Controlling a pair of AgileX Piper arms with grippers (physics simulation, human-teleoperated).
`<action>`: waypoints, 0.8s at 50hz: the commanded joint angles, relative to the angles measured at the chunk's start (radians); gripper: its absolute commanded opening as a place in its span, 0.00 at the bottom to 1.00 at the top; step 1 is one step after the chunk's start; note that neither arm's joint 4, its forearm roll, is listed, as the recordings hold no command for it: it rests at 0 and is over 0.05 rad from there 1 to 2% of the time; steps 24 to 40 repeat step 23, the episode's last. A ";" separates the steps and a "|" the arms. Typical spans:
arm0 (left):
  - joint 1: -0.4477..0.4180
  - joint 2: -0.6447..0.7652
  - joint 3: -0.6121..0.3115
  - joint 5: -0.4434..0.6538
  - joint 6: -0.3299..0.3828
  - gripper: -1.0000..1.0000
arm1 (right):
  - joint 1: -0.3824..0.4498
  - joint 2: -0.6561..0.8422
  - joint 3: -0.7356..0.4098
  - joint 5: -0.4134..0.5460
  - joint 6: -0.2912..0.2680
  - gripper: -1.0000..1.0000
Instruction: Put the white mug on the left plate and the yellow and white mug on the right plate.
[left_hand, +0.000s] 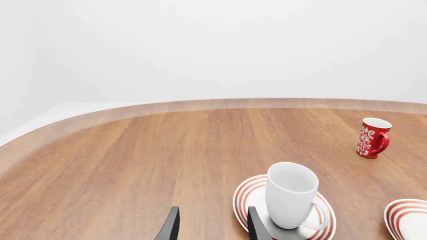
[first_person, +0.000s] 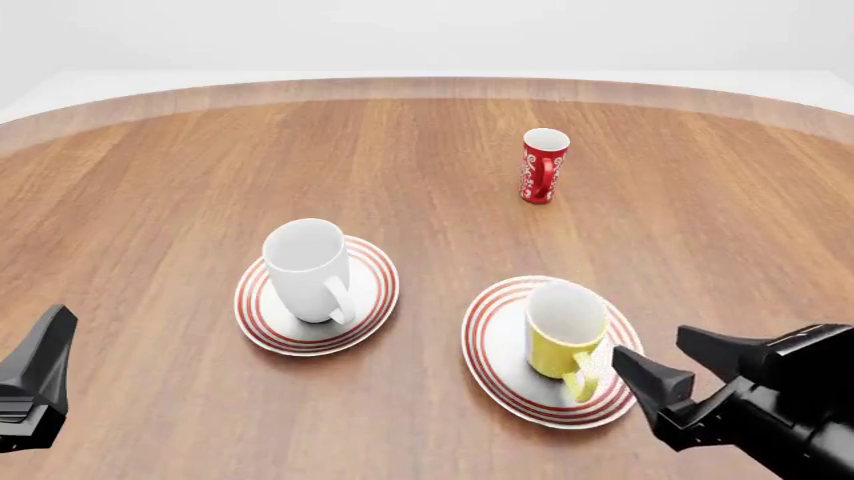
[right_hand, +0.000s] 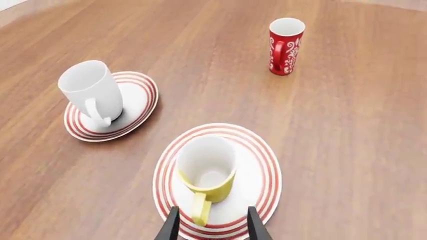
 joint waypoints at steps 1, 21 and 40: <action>0.000 0.000 0.000 0.000 0.000 1.00 | -0.037 -0.095 -0.001 0.072 -0.001 1.00; 0.000 0.000 0.000 0.000 0.000 1.00 | -0.114 -0.277 -0.019 0.224 -0.004 1.00; 0.000 0.000 0.000 0.000 0.000 1.00 | -0.118 -0.294 -0.015 0.234 0.001 1.00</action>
